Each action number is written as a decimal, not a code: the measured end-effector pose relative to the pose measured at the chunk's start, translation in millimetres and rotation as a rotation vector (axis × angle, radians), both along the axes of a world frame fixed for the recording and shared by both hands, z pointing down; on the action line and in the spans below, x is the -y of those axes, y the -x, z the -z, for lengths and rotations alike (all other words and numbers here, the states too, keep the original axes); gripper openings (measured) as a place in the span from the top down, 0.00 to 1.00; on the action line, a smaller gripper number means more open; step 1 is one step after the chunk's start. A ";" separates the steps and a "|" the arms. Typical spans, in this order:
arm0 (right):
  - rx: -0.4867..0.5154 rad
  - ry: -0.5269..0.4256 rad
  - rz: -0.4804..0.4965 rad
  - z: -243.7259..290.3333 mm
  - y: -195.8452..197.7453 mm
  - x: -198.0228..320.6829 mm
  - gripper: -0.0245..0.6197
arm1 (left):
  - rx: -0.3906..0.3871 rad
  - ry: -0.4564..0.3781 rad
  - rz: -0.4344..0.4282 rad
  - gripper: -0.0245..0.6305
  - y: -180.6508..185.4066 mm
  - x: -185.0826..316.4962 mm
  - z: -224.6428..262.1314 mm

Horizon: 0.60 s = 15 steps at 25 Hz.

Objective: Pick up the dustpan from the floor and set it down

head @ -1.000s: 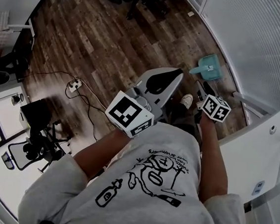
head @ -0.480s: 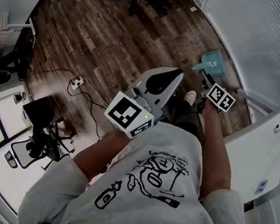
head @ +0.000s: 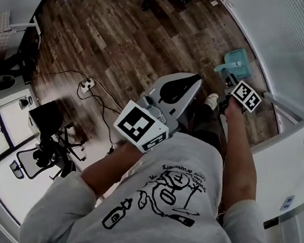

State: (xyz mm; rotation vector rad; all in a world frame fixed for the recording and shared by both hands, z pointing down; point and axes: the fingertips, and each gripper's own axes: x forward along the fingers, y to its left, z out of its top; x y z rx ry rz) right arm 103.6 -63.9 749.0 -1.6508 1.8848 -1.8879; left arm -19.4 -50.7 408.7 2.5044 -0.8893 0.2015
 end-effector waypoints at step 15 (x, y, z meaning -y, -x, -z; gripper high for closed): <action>0.087 -0.013 -0.055 -24.3 -0.8 21.7 0.63 | 0.009 0.063 0.018 0.96 2.2 -5.8 -28.1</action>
